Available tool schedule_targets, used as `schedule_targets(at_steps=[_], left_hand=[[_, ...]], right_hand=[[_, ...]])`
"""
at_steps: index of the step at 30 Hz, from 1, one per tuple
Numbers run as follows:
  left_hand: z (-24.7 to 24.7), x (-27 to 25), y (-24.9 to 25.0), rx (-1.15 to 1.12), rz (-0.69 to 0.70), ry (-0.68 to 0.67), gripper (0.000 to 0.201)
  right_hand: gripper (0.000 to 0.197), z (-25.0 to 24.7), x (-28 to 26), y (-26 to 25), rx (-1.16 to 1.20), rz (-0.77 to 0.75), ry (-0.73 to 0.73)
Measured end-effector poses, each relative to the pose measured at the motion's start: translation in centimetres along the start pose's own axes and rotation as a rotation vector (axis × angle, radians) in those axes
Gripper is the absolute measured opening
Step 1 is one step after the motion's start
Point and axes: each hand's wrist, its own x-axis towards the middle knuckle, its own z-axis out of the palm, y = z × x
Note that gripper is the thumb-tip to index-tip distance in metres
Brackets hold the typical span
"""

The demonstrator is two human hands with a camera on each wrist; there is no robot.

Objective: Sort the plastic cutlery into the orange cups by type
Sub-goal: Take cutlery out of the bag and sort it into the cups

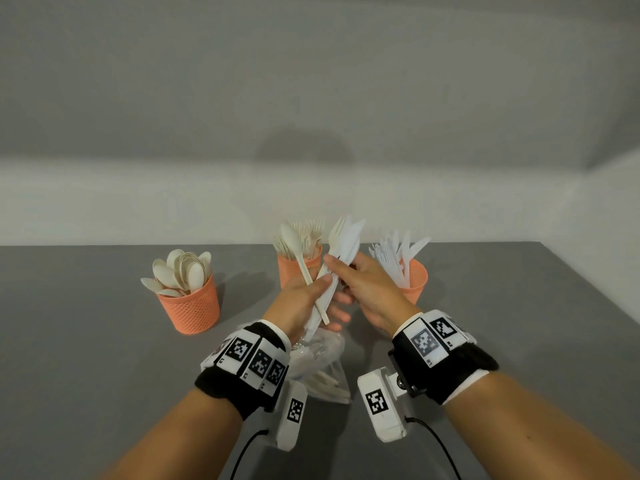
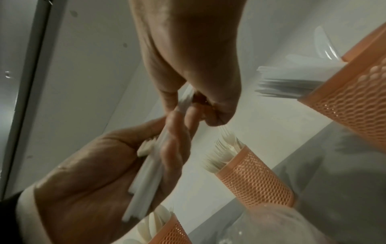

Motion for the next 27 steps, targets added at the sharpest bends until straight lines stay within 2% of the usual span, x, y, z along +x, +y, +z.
schedule_targets(at_steps=[4,8,11,13,16,18,21,25,27], left_hand=[[0.5,0.3,-0.5,-0.041,0.041,0.084,0.02],[1.0,0.8,-0.8,-0.138,0.006,0.141,0.027],[0.8,1.3,-0.7,-0.096,0.026,0.185,0.027],[0.2,1.5,-0.6,-0.029,0.056,0.206,0.026],[-0.9,1.6,-0.3,0.001,0.102,0.217,0.026],[-1.3,1.6,-0.4,-0.003,0.123,0.229,0.026],[-1.2,1.7,-0.6,-0.004,0.159,0.184,0.023],[-1.1,1.6,-0.8,0.029,0.172,0.131,0.022],[-1.2,1.3,-0.6,0.033,0.165,0.103,0.023]], right_hand=[[0.019,-0.3,0.2,0.2,-0.054,-0.007,0.122],[0.012,-0.8,0.6,0.9,-0.067,-0.009,0.265],[0.019,-2.0,0.8,0.8,-0.088,-0.009,0.379],[0.022,-4.1,1.2,-0.1,-0.161,-0.09,0.509],[0.02,-8.1,1.9,-2.3,-0.341,-0.305,0.728],[0.018,-10.1,2.2,-2.6,-0.461,-0.377,0.797],[0.015,-11.3,2.8,0.1,-0.67,-0.27,0.728],[0.023,-11.6,3.8,4.3,-0.897,0.129,0.474],[0.031,-11.4,4.0,4.3,-0.969,0.254,0.358]])
